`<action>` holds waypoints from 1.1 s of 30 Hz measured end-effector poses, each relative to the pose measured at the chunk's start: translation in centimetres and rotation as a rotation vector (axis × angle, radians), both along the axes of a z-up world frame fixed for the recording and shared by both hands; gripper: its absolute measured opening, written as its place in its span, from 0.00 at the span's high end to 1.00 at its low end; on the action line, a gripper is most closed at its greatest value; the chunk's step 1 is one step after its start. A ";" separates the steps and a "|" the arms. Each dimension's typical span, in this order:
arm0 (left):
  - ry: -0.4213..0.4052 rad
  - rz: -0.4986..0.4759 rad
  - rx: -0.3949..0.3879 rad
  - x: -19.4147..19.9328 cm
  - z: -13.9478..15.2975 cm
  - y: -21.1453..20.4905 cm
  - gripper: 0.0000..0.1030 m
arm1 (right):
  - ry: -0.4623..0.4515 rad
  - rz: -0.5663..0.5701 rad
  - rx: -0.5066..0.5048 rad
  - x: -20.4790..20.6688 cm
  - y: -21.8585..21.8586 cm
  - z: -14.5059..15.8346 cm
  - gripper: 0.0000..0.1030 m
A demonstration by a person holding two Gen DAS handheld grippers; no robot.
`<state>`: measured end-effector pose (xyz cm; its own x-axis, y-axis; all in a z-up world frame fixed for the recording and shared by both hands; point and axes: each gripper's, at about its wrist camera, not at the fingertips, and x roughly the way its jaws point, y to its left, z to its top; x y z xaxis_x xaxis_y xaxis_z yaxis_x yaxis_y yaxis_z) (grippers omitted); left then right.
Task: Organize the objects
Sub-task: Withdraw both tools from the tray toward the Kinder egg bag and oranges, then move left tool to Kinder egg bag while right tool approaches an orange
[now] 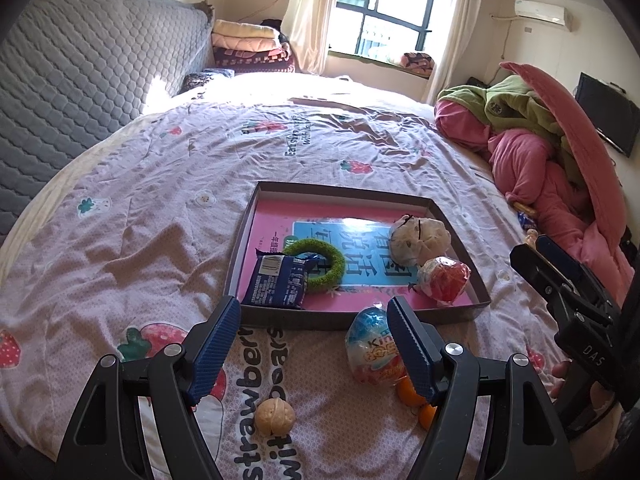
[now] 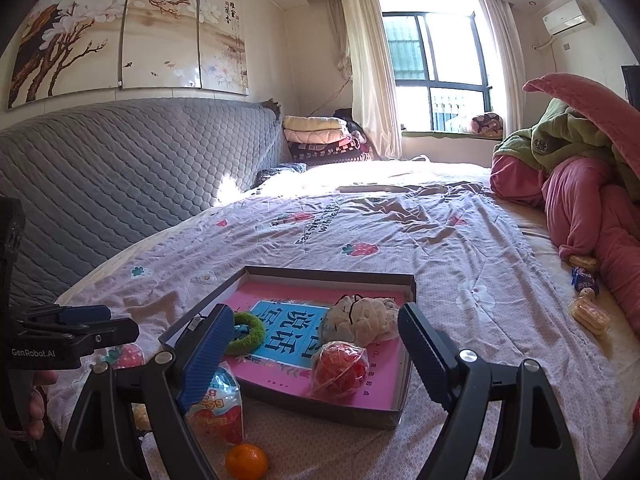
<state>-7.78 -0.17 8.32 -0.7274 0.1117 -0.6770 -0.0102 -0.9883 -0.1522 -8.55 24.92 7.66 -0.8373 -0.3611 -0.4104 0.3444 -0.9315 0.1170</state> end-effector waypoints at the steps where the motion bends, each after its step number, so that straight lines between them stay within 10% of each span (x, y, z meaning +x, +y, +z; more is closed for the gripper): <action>1: 0.001 -0.002 -0.003 0.1 0.0 0.1 0.25 | 0.001 0.000 0.000 0.1 0.0 0.0 0.19; 33: -0.012 -0.035 -0.032 2.8 -1.1 1.4 0.25 | -0.044 0.014 0.104 5.5 -0.8 -2.3 0.19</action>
<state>-5.03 1.25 7.18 -0.7150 0.1152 -0.6895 -0.0435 -0.9918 -0.1206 -3.05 24.11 5.33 -0.8127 -0.3267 -0.4825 0.3545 -0.9344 0.0357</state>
